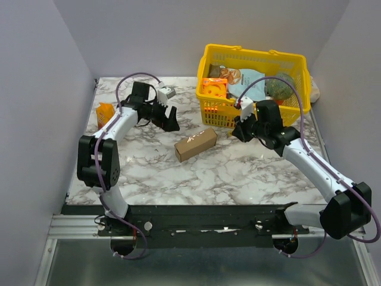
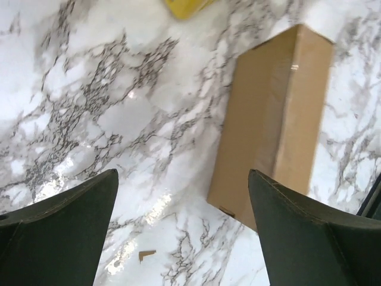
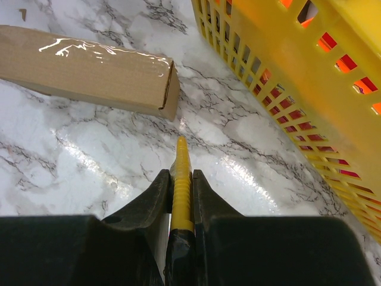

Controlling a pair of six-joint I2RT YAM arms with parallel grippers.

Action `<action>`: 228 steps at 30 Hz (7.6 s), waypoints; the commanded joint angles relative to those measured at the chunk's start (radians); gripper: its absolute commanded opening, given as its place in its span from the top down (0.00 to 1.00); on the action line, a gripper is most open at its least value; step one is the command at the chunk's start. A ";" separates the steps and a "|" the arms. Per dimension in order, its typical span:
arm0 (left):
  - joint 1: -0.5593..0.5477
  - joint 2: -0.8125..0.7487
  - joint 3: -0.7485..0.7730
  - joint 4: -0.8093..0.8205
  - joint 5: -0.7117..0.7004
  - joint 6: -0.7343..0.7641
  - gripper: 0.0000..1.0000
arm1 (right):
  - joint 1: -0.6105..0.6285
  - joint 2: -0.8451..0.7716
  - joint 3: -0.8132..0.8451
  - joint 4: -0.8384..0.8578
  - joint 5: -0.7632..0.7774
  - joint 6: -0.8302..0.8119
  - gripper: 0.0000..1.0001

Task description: Unpack the express box

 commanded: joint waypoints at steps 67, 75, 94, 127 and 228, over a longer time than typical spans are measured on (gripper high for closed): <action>-0.217 0.046 -0.138 0.136 0.009 -0.228 0.06 | 0.172 0.194 0.098 0.204 0.274 0.221 1.00; -0.213 0.056 -0.135 0.139 0.012 -0.233 0.07 | 0.173 0.202 0.112 0.195 0.251 0.223 1.00; -0.198 0.085 -0.121 0.151 0.029 -0.257 0.08 | 0.173 0.209 0.124 0.163 0.271 0.201 1.00; -0.184 0.131 -0.110 0.187 0.066 -0.319 0.18 | 0.173 0.209 0.193 0.123 0.337 0.168 1.00; -0.176 0.180 -0.100 0.208 0.091 -0.331 0.21 | 0.172 0.277 0.279 0.062 0.338 0.118 0.99</action>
